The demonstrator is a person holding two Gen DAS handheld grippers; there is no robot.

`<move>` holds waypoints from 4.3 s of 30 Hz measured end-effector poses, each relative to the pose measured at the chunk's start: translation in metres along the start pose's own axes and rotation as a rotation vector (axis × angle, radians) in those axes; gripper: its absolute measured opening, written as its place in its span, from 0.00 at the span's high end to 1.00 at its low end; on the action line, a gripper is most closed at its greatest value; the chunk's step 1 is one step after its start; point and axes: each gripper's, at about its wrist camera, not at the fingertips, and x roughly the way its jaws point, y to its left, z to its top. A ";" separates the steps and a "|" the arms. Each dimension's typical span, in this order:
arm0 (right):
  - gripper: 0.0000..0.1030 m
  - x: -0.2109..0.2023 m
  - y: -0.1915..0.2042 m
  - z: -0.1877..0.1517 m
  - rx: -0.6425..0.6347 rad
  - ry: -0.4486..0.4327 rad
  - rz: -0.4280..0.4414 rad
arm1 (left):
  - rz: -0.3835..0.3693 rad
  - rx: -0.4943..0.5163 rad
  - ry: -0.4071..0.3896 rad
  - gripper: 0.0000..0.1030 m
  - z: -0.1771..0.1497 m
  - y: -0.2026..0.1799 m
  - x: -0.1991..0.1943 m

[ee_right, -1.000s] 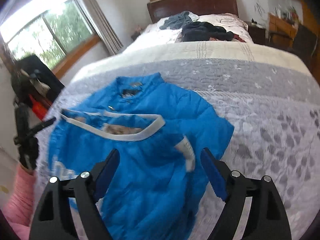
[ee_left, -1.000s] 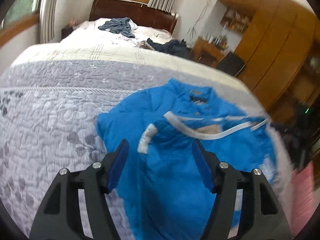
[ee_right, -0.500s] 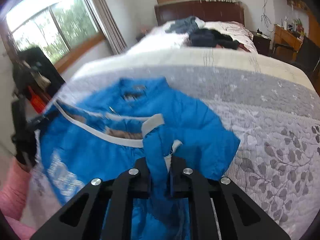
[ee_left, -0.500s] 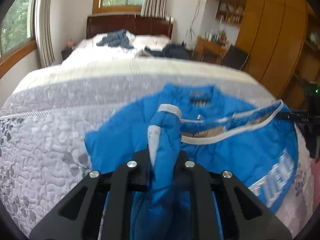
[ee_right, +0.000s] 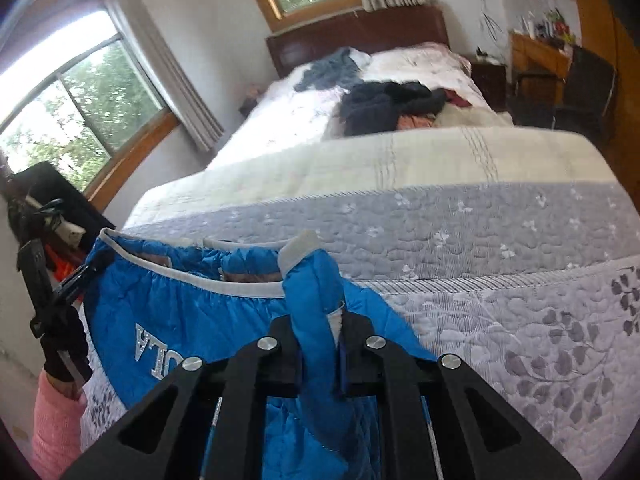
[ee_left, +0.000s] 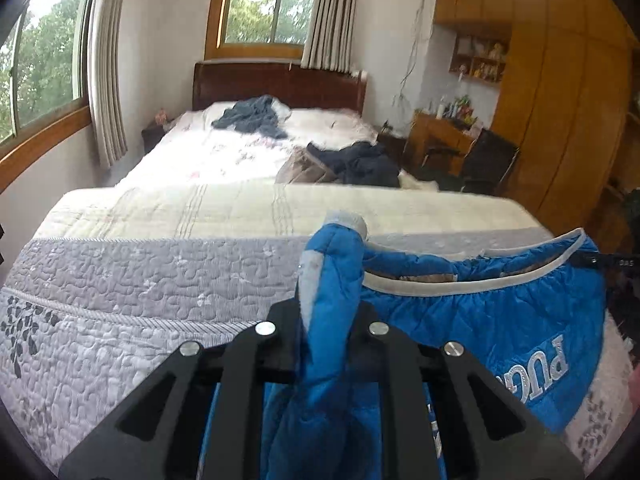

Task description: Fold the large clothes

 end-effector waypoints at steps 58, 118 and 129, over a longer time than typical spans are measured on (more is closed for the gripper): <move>0.40 -0.017 -0.049 -0.145 0.115 0.094 0.037 | 0.071 -0.129 0.177 0.27 -0.115 0.047 -0.063; 0.60 -0.049 -0.036 -0.297 0.256 0.222 0.386 | -0.236 -0.275 0.256 0.45 -0.262 0.054 -0.145; 0.40 -0.093 -0.030 -0.287 0.152 0.107 0.166 | -0.119 -0.264 0.193 0.41 -0.249 0.063 -0.183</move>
